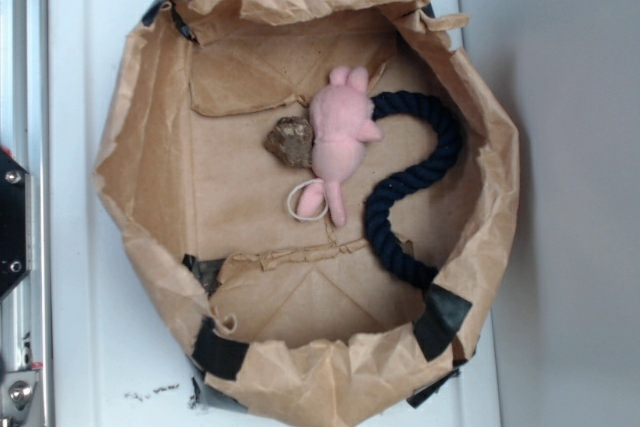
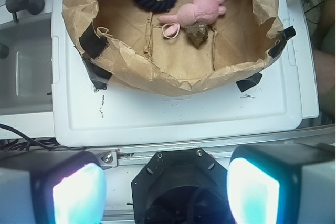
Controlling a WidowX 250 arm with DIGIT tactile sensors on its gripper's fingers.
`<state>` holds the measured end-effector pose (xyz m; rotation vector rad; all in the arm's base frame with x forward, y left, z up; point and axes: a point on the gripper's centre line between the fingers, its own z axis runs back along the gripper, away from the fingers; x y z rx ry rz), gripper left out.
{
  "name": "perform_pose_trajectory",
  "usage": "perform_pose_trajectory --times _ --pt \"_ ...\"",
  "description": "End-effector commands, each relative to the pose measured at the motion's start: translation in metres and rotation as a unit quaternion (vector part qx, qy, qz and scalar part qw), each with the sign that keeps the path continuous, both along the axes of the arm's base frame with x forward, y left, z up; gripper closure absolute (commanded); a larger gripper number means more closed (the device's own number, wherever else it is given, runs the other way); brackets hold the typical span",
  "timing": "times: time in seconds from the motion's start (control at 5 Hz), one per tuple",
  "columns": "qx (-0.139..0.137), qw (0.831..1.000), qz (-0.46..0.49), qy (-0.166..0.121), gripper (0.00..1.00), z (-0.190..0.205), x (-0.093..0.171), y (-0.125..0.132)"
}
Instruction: Grab the rock.
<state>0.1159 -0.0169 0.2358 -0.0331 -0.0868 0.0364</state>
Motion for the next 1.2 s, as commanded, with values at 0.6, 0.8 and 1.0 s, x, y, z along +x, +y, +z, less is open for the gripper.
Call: perform_pose_trajectory --times 0.6,0.8,1.0 --pt "0.011 0.999 0.010 -0.039 0.00 -0.016 0.045 -0.032" --pt "-0.003 0.999 -0.021 -0.030 0.00 -0.020 0.066 -0.025" --pt "-0.008 0.998 -0.058 -0.038 0.00 -0.027 0.089 -0.017"
